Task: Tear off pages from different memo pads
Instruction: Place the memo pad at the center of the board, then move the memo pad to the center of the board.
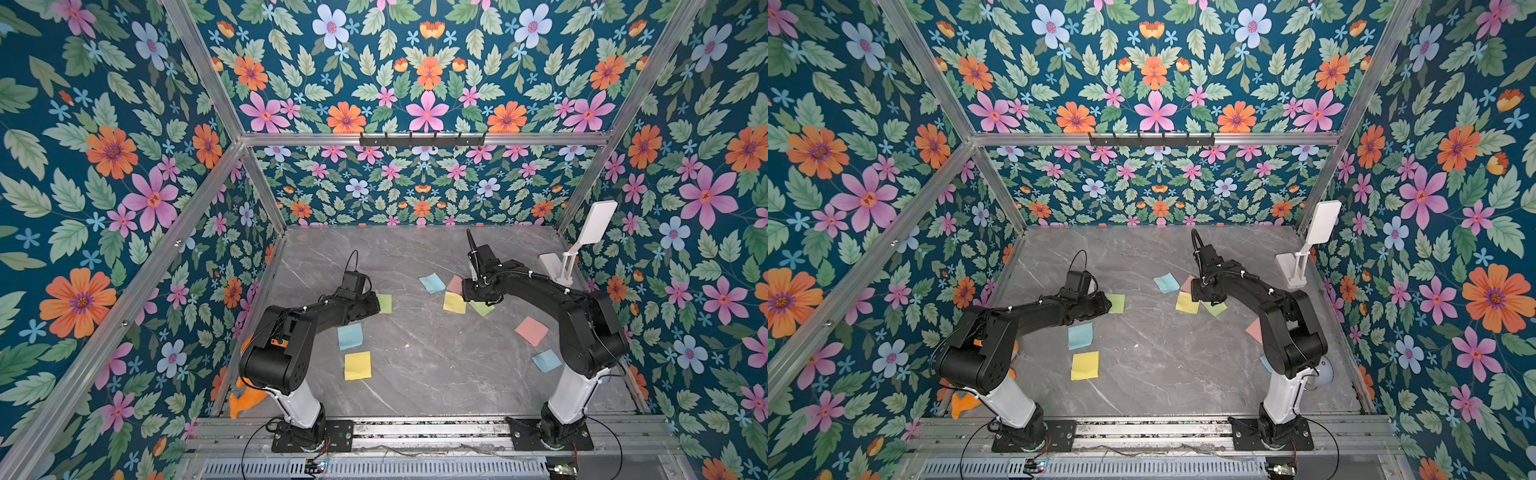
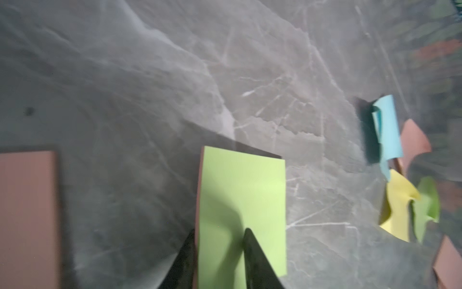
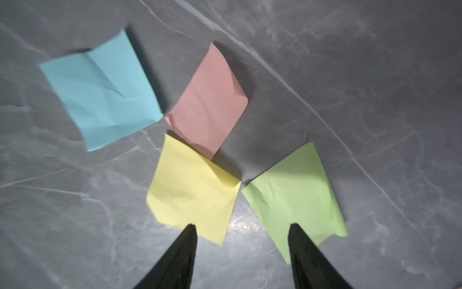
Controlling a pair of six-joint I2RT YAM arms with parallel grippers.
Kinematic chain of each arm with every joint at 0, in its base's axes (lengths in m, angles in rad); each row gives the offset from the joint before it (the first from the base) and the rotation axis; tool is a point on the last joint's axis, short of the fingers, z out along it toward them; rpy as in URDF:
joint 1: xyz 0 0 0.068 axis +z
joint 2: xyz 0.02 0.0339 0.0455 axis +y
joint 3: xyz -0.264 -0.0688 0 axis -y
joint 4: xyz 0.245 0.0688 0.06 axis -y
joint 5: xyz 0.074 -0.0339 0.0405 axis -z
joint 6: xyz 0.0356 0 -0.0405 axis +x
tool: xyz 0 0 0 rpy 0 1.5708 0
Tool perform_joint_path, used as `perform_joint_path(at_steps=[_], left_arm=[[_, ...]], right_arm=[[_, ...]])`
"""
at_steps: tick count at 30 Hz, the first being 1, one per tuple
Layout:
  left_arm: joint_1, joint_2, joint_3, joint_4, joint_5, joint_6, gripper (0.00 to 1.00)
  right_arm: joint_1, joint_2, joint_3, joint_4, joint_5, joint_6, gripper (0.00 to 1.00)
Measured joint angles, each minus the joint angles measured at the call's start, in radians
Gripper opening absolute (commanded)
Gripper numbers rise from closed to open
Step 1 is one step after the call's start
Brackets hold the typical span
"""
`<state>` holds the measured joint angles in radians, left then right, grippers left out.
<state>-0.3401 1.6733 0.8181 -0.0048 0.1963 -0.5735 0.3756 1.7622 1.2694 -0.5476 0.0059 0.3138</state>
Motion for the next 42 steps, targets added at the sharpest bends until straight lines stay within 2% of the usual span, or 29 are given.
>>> perform_joint_path(at_steps=[3,7,9,11,14,18,24,26,29,36,38,42], left_arm=[[-0.015,-0.030,0.006,-0.052,-0.061,0.016,0.49],[-0.074,-0.085,0.030,-0.127,-0.172,0.035,0.52],[-0.147,-0.109,0.067,-0.174,-0.270,0.044,0.53],[-0.254,-0.126,0.103,-0.185,-0.348,0.051,0.54],[-0.370,-0.119,0.117,-0.163,-0.397,0.050,0.54],[-0.451,-0.061,0.111,-0.080,-0.363,0.017,0.54],[-0.565,0.075,0.125,0.085,-0.214,-0.076,0.54],[-0.603,0.114,0.132,0.135,-0.171,-0.105,0.53],[-0.640,0.140,0.133,0.190,-0.112,-0.137,0.53],[-0.652,0.081,0.053,0.285,-0.070,-0.185,0.53],[-0.652,0.056,0.026,0.299,-0.076,-0.189,0.53],[-0.653,0.038,-0.007,0.338,-0.089,-0.207,0.52]], right_arm=[[-0.028,-0.127,-0.056,-0.006,-0.042,0.019,0.61],[-0.176,-0.305,-0.224,0.004,-0.084,0.064,0.63],[-0.287,-0.372,-0.331,-0.003,-0.092,0.092,0.70],[-0.407,-0.420,-0.418,-0.007,-0.092,0.117,0.72],[-0.510,-0.392,-0.457,0.002,-0.114,0.153,0.72],[-0.615,-0.315,-0.457,0.038,-0.135,0.190,0.73],[-0.666,-0.260,-0.415,0.087,-0.132,0.215,0.73],[-0.689,-0.212,-0.396,0.106,-0.133,0.227,0.70],[-0.683,-0.180,-0.417,0.129,-0.163,0.228,0.66],[-0.560,-0.308,-0.554,0.156,-0.201,0.245,0.64],[-0.494,-0.364,-0.607,0.158,-0.203,0.271,0.64],[-0.296,-0.415,-0.644,0.145,-0.222,0.329,0.66]])
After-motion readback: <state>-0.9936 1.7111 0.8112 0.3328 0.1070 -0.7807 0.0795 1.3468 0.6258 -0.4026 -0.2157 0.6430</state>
